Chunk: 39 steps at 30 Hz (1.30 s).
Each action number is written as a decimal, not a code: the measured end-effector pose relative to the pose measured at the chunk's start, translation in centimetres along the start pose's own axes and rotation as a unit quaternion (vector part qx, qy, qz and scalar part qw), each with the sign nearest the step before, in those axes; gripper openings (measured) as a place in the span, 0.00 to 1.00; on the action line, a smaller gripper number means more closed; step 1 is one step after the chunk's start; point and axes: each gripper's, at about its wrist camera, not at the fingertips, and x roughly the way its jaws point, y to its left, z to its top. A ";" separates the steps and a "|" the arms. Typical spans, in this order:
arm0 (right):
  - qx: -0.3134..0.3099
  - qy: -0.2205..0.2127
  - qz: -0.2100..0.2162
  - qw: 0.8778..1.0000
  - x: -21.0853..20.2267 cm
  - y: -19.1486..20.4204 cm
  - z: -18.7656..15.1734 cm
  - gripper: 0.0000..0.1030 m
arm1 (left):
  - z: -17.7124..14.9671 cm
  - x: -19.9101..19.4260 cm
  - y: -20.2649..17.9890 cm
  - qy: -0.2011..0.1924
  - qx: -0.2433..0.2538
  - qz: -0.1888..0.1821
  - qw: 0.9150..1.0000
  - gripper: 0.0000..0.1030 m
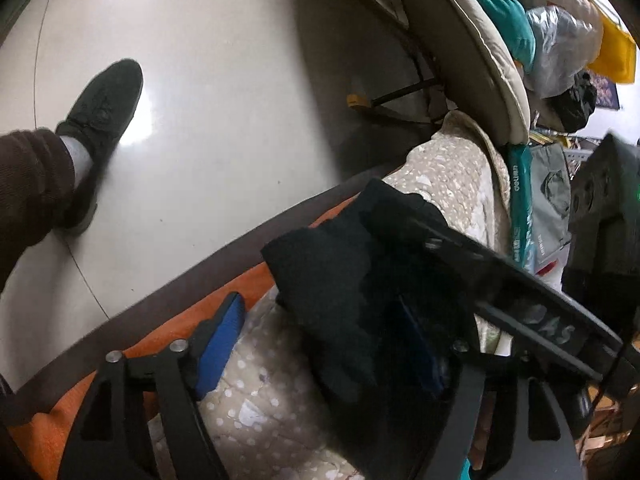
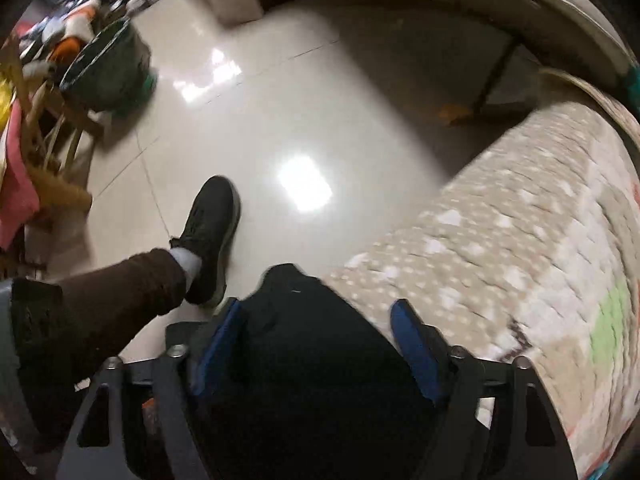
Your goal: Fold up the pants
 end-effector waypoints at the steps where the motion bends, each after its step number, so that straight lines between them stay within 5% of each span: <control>1: -0.007 0.002 -0.012 1.000 0.1 0.4 -0.1 0.36 | 0.0 0.0 -0.2 -0.001 0.008 0.007 1.000 0.58; 6: -0.003 -0.034 -0.022 0.999 -1.6 0.8 -0.8 0.20 | -0.2 -0.4 -1.9 -0.008 0.042 0.023 0.999 0.34; 16: 0.025 -0.117 -0.011 0.993 -7.6 1.0 -2.4 0.19 | -0.7 -4.4 -4.1 -0.048 0.078 0.003 0.996 0.30; 22: 0.027 -0.138 -0.035 0.989 -8.8 1.9 -2.1 0.19 | -0.2 -5.1 -4.5 -0.061 0.088 0.000 0.994 0.30; 24: 0.031 -0.141 -0.044 0.988 -8.9 1.8 -1.6 0.19 | 0.6 -6.2 -4.9 -0.090 0.096 -0.001 0.991 0.18; 28: 0.042 -0.138 -0.046 0.989 -8.6 0.8 -1.1 0.18 | 1.5 -8.0 -5.3 -0.130 0.114 -0.004 0.985 0.16; 31: 0.058 -0.142 -0.032 0.988 -8.2 0.1 -1.5 0.18 | 1.7 -7.6 -4.8 -0.113 0.098 -0.017 0.989 0.16; 33: 0.065 -0.145 -0.026 0.987 -8.2 -0.2 -1.7 0.18 | 1.6 -7.1 -4.6 -0.104 0.086 -0.022 0.991 0.22; 36: 0.067 -0.146 -0.024 0.987 -8.3 -0.1 -1.6 0.18 | 0.9 -6.9 -3.9 -0.106 0.069 -0.030 0.992 0.50; 39: 0.065 -0.146 -0.027 0.987 -8.4 0.1 -1.5 0.18 | -0.3 -6.8 -3.0 -0.103 0.065 -0.033 0.992 0.59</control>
